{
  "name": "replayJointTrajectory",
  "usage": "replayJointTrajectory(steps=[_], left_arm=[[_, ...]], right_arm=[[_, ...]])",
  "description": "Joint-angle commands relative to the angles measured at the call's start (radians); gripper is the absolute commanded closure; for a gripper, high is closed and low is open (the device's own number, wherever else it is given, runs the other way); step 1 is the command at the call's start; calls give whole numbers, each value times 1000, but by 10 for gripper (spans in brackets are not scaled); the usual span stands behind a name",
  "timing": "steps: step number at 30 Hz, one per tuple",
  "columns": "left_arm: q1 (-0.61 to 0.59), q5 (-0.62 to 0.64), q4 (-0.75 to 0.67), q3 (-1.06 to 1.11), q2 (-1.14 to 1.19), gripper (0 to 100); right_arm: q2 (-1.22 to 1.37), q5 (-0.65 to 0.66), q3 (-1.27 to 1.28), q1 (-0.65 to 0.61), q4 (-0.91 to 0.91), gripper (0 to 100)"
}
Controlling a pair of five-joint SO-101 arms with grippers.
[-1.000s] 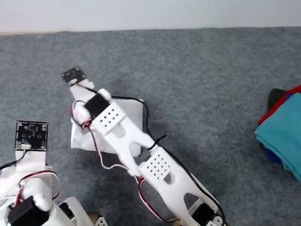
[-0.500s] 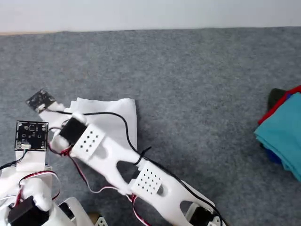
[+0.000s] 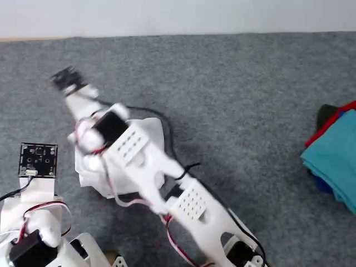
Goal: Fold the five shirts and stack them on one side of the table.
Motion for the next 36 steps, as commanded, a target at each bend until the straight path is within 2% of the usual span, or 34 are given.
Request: replayJointTrajectory(steps=[1, 10, 21, 26, 36], left_arm=[[9, -3, -18, -4, -5, 945], [11, -3, -18, -4, -5, 945], [11, -3, -18, -4, -5, 945], [11, -3, -18, -2, -5, 945], [11, 2, -17, -28, 2, 945]], right_arm=[[15, -2, -17, 116, 27, 736], [226, 2, -23, 277, -2, 736], [255, 55, -23, 410, 5, 736], [234, 52, -55, 386, 31, 736], [134, 54, -109, 196, 41, 736]])
